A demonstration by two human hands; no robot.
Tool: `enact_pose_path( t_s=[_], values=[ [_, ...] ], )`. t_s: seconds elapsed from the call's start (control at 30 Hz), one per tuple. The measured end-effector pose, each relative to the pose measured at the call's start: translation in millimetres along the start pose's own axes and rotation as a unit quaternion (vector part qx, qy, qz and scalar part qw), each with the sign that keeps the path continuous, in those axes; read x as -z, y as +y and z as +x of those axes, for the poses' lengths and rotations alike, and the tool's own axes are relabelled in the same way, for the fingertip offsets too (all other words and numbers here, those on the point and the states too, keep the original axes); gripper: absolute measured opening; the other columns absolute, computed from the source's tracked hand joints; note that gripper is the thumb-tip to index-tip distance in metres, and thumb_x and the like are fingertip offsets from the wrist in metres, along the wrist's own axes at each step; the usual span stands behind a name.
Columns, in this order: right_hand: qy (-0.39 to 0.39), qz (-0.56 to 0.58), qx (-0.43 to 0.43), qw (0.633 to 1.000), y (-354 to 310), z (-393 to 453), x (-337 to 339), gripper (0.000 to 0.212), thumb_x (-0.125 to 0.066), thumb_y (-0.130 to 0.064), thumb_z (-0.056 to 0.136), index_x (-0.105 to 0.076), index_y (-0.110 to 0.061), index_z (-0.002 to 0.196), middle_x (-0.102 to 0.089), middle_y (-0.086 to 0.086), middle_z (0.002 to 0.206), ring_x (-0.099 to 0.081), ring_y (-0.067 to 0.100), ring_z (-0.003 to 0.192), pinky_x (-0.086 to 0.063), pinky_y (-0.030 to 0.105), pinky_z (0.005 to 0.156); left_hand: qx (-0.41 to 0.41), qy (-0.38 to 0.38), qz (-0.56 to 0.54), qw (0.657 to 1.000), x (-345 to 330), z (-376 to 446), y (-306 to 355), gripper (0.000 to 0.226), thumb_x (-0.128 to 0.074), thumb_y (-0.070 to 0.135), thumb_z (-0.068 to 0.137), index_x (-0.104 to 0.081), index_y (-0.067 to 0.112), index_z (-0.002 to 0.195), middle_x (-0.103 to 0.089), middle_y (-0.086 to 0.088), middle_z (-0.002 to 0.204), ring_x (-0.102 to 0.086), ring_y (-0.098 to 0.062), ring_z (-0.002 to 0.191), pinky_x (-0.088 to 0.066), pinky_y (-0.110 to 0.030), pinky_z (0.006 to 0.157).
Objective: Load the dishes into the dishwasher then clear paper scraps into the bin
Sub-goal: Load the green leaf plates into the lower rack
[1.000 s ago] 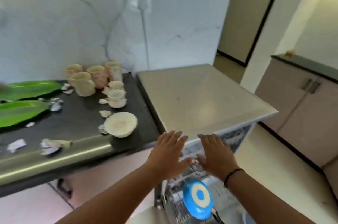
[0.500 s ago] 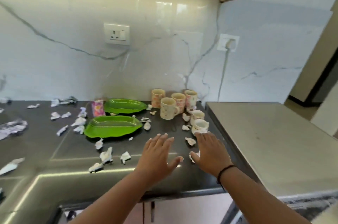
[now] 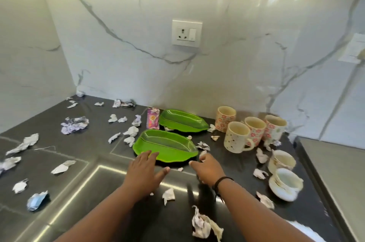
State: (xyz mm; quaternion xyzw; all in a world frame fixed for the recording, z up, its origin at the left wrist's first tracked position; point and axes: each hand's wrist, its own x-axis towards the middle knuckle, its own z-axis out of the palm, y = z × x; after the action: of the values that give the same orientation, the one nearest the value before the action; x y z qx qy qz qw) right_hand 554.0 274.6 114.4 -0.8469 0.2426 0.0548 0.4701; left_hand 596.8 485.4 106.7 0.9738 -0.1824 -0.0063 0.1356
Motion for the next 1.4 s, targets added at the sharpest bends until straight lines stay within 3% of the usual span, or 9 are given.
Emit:
enact_pose_path(
  t_s=[0.13,0.27,0.47,0.7,0.9,0.97,1.1,1.2,1.4],
  values=[
    [-0.042,0.212,-0.132,0.967,-15.4,59.8,-17.4,0.04,-0.067,-0.028,0.082,-0.049,-0.006,0.111,-0.055,0.015,0.097,-0.061,0.026,0.067,-0.052,0.03,0.05,0.067,0.002,0.002,0.998,6.1,22.0,-21.6,0.102,-0.012,0.084,0.064,-0.029,0.026,0.147,-0.027,-0.003,0.155,-0.023,-0.021,0.143,-0.025,-0.039,0.114],
    [0.0,0.265,-0.171,0.949,-17.9,94.5,-32.4,0.048,-0.067,-0.021,0.078,-0.045,-0.008,0.118,-0.051,0.015,0.115,-0.065,0.032,0.074,-0.053,0.033,0.044,0.107,0.006,-0.023,0.994,1.6,37.8,-39.8,0.075,-0.039,0.068,0.087,-0.029,0.024,0.147,-0.026,-0.005,0.155,-0.023,-0.023,0.143,-0.023,-0.039,0.115],
    [0.01,0.313,-0.189,0.931,-28.1,87.7,-41.9,0.005,-0.05,0.001,0.09,-0.054,0.001,0.093,-0.057,0.017,0.083,-0.063,0.029,0.061,-0.055,0.038,0.05,0.101,0.0,-0.045,0.994,-5.4,45.8,-62.9,0.073,-0.04,0.066,0.089,-0.029,0.022,0.147,-0.026,-0.004,0.155,-0.024,-0.021,0.142,-0.024,-0.038,0.115],
    [0.124,0.322,-0.036,0.938,-77.3,23.4,-3.0,0.011,-0.049,0.004,0.089,-0.059,-0.001,0.087,-0.064,0.019,0.087,-0.064,0.026,0.067,-0.055,0.031,0.046,0.045,0.063,-0.191,0.979,14.6,54.0,-65.6,0.059,-0.053,0.054,0.089,-0.043,0.02,0.136,-0.044,-0.003,0.138,-0.04,-0.021,0.13,-0.034,-0.037,0.107],
    [0.272,0.249,0.079,0.926,-74.5,-64.2,66.2,0.038,-0.066,-0.042,0.069,-0.067,-0.006,0.08,-0.07,0.021,0.08,-0.068,0.041,0.078,-0.056,0.059,0.069,-0.097,0.139,-0.237,0.957,59.3,48.5,-10.3,0.064,-0.05,0.051,0.091,-0.04,0.013,0.141,-0.047,-0.014,0.137,-0.04,-0.031,0.129,-0.032,-0.045,0.109],
    [0.309,0.225,0.096,0.919,-65.5,-104.9,93.6,0.033,-0.067,-0.044,0.072,-0.071,-0.011,0.078,-0.071,0.016,0.076,-0.069,0.038,0.074,-0.057,0.053,0.071,-0.176,0.173,-0.245,0.938,76.3,35.1,27.3,0.066,-0.048,0.051,0.089,-0.039,0.013,0.142,-0.046,-0.012,0.14,-0.04,-0.031,0.131,-0.031,-0.044,0.109],
    [0.395,0.209,0.119,0.887,-39.4,-188.1,144.2,0.026,-0.068,-0.028,0.086,-0.067,-0.009,0.069,-0.064,0.012,0.065,-0.058,0.021,0.059,-0.048,0.032,0.059,-0.307,-0.004,-0.379,0.873,96.7,-5.2,119.2,0.045,-0.05,0.044,0.085,-0.06,0.02,0.123,-0.067,-0.003,0.111,-0.06,-0.019,0.105,-0.045,-0.031,0.091],
    [0.453,0.209,0.121,0.858,-0.9,-243.6,176.9,0.037,-0.07,-0.033,0.084,-0.064,0.002,0.072,-0.06,0.014,0.066,-0.053,0.019,0.059,-0.043,0.033,0.059,-0.381,-0.134,-0.39,0.828,88.7,-45.8,185.8,0.015,-0.056,0.033,0.086,-0.066,0.022,0.086,-0.065,0.004,0.075,-0.056,-0.004,0.069,-0.045,-0.03,0.067],
    [0.545,0.186,0.04,0.817,116.5,-369.4,231.6,0.039,-0.065,-0.044,0.085,-0.062,-0.005,0.084,-0.064,0.013,0.072,-0.057,0.029,0.062,-0.048,0.039,0.06,-0.387,-0.251,-0.439,0.771,42.6,-147.2,329.0,0.014,-0.064,0.024,0.085,-0.067,0.025,0.072,-0.051,0.003,0.059,-0.042,-0.007,0.052,-0.032,-0.025,0.053]
  ],
)
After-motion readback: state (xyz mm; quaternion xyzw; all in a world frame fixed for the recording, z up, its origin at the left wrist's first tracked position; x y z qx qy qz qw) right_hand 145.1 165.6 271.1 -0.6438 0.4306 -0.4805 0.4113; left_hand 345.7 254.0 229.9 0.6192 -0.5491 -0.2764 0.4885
